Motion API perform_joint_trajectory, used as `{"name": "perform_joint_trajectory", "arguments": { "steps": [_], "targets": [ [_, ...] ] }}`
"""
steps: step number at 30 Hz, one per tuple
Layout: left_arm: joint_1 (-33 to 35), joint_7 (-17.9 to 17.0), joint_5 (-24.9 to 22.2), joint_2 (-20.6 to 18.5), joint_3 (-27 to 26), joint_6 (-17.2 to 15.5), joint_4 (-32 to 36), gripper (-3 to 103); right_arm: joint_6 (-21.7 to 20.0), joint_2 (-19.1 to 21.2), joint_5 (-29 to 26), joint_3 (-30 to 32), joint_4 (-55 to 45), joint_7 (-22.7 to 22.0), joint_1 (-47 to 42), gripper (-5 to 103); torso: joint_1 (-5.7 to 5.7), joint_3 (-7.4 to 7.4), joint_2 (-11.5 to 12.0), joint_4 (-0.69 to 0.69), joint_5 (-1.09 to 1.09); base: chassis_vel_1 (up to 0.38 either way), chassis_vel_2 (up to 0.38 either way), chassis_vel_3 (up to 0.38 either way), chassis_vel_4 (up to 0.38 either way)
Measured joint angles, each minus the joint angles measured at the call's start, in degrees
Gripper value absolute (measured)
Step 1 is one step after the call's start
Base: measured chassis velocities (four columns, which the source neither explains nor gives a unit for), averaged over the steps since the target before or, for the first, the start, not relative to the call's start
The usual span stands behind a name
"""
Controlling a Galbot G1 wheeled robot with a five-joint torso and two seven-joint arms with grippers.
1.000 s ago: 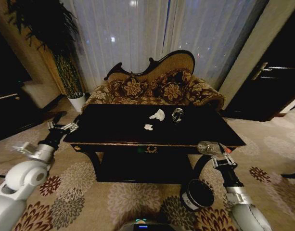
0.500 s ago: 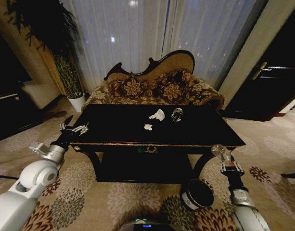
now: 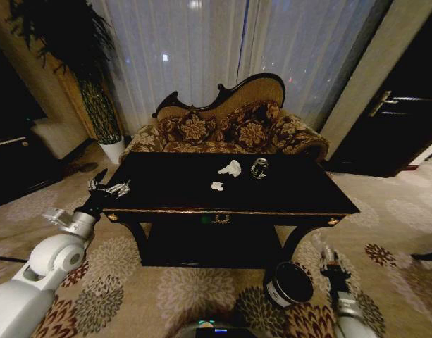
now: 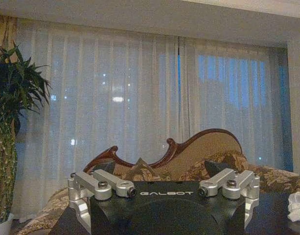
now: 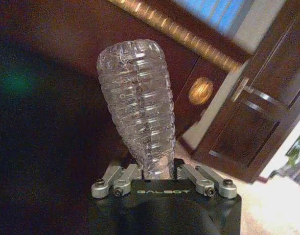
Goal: Move to the front of the table and place the trash on the table into the trash bin.
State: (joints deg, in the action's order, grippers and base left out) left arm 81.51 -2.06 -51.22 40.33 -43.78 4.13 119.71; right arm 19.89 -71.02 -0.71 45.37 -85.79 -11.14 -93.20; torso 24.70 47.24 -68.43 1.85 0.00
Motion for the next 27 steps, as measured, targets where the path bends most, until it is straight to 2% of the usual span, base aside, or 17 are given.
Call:
{"name": "perform_joint_trajectory", "arguments": {
  "steps": [10,12,15,19,24,27],
  "targets": [
    [0.0,0.0,0.0,0.0,0.0,0.0,0.0,100,2.1,-1.5,1.7,-4.2,11.9,1.7,7.3,26,0.00,0.00,0.0,-0.01,0.00,0.000,0.000,0.000,0.000],
    [0.0,0.0,0.0,0.0,0.0,0.0,0.1,100,2.7,-2.3,4.3,-4.7,16.6,1.9,10.4,26,0.00,0.00,0.0,-0.01,0.00,0.000,0.000,0.000,0.000],
    [0.0,0.0,-0.1,0.0,0.0,-0.1,0.1,100,2.9,-2.5,5.2,-5.1,19.9,2.0,12.4,26,0.00,0.00,0.0,-0.01,-0.01,0.000,0.000,0.000,0.000],
    [0.0,-0.1,-0.1,0.0,0.0,-0.1,0.1,100,5.0,-2.8,8.3,-5.7,30.2,2.2,17.9,26,0.00,0.00,0.0,0.00,0.00,0.000,0.000,0.000,0.000],
    [0.0,-0.1,-0.1,0.0,0.0,-0.1,0.1,100,5.9,-3.1,9.2,-5.9,34.6,2.6,21.0,26,0.00,0.00,0.0,0.00,0.00,0.000,0.000,0.000,0.000],
    [0.0,-0.1,-0.1,0.0,0.0,-0.1,0.1,100,6.9,-3.9,11.6,-5.9,39.7,2.8,24.6,26,0.00,0.01,0.0,0.00,0.00,0.000,0.000,0.000,0.000]
  ]
}}
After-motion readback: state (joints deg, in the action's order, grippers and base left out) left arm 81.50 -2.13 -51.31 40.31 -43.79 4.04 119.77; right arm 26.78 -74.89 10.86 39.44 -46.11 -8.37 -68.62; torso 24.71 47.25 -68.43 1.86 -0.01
